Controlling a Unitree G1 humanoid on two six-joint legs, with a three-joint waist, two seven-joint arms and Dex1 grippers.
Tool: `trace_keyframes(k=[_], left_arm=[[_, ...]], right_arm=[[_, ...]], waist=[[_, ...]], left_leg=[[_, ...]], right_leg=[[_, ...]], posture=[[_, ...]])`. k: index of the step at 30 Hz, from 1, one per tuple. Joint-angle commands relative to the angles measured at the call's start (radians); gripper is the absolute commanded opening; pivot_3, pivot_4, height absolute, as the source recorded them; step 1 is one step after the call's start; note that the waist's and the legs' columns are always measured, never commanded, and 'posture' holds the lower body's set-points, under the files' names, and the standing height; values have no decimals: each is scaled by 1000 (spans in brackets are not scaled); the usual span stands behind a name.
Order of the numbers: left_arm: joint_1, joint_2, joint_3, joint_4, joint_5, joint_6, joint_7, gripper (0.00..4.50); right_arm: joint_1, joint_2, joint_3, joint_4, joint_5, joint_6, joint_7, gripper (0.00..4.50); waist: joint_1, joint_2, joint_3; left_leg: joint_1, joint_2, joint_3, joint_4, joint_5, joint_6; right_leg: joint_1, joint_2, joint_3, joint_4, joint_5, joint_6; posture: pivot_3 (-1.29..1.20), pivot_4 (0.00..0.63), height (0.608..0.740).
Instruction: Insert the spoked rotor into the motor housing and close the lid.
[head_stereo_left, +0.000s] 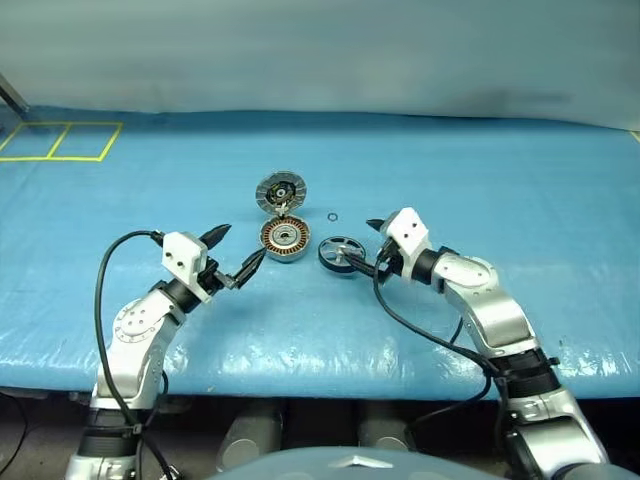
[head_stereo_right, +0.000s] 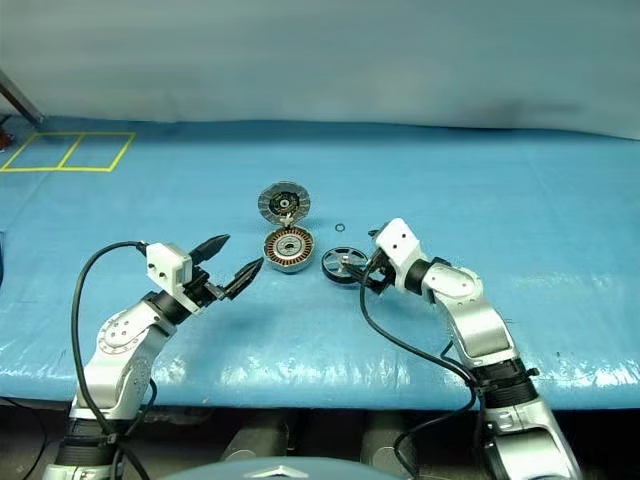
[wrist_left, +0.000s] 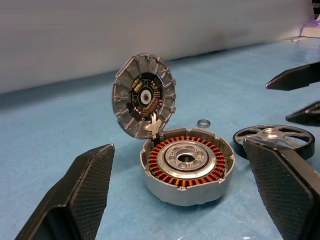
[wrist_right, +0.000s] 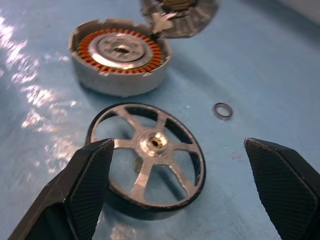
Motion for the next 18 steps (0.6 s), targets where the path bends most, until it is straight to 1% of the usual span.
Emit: trace_keyframes(k=[1,4,9,14,18], left_arm=[[10,3,-4,2,12,-17,-13,4500],[20,14,-2,4,13,-20,-23,4500],[45,24,15,2,16,-25,-32,4500],[97,15,40,-36,13,-31,-1,4500],[138,11,50,-66,13,-33,19,4500]], right_arm=[[-166,-20,114,-7,-65,-65,150,4439],[-317,13,209,69,-120,-131,241,4439],[-462,122,280,231,-165,-207,296,4439],[-549,240,322,476,-222,-303,292,4439],[-581,302,314,632,-244,-364,280,4439]], waist=[[-8,-1,0],[-9,-2,1],[-5,-6,0],[-7,-6,0],[-7,-6,0]], left_leg=[[0,0,1,0,0,0],[0,2,2,0,-1,-1],[0,4,1,0,-2,-1],[0,4,1,0,-3,-1],[0,4,1,0,-3,-3]], right_leg=[[-1,0,0,0,1,-1],[-1,1,0,0,2,-1],[-1,2,0,-2,2,-3],[-2,2,0,-2,5,-8],[-2,7,1,-2,6,-10]], posture=[[0,150,740],[0,150,740],[0,150,740],[0,150,740],[0,150,740]])
